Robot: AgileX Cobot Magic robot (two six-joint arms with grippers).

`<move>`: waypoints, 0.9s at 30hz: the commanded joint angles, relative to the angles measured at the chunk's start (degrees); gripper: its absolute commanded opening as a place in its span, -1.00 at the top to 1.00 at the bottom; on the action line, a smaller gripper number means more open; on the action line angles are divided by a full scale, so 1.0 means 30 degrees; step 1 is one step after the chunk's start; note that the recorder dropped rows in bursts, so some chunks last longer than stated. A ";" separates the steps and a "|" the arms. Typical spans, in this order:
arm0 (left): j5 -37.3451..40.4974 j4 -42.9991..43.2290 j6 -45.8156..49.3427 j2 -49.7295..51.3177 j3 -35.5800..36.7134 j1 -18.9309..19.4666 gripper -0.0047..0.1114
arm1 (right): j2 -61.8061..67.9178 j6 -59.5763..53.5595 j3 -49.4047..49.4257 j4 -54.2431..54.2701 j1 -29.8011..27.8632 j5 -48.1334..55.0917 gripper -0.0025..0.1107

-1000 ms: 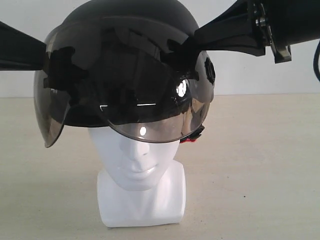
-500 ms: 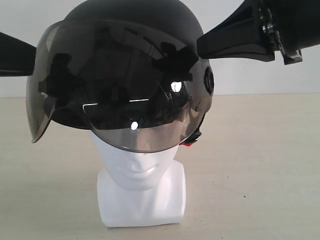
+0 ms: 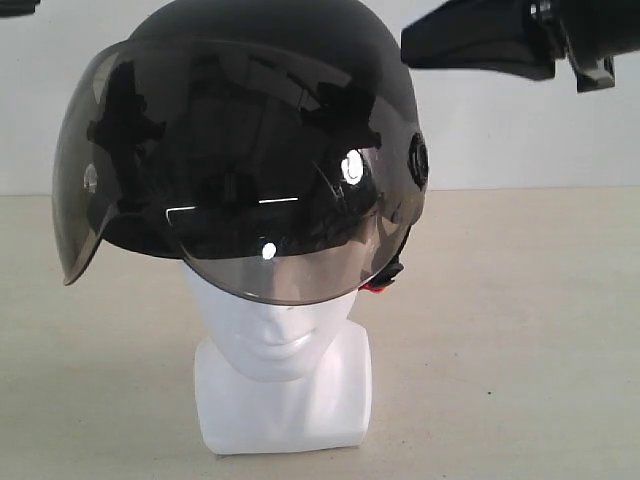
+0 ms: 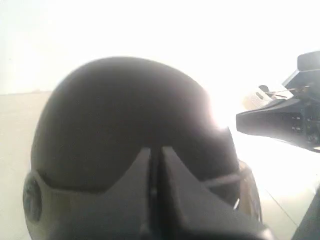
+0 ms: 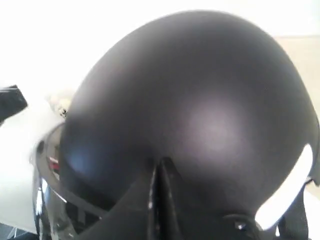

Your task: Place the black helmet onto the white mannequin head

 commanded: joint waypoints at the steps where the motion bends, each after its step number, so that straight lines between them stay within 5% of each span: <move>1: 0.0245 0.0111 -0.0033 0.2383 -0.1634 -0.0112 0.84 | 0.0129 -0.0248 -0.1304 0.0511 0.0044 -0.0802 0.96; 6: 0.2924 -0.0486 -0.0033 0.4888 -0.3150 -0.0153 0.84 | 0.1014 0.0016 -0.1747 0.1040 0.0518 -0.0746 0.96; 15: 0.4115 0.1079 0.0088 0.5297 -0.3295 -0.0625 0.84 | 0.1793 0.0204 -0.1747 -0.0153 0.4400 -0.3402 0.96; 27: 0.5425 0.2164 -0.0044 0.5297 -0.3295 -0.0625 0.84 | 0.2043 0.2311 -0.1712 -0.3074 0.4460 -0.1965 0.96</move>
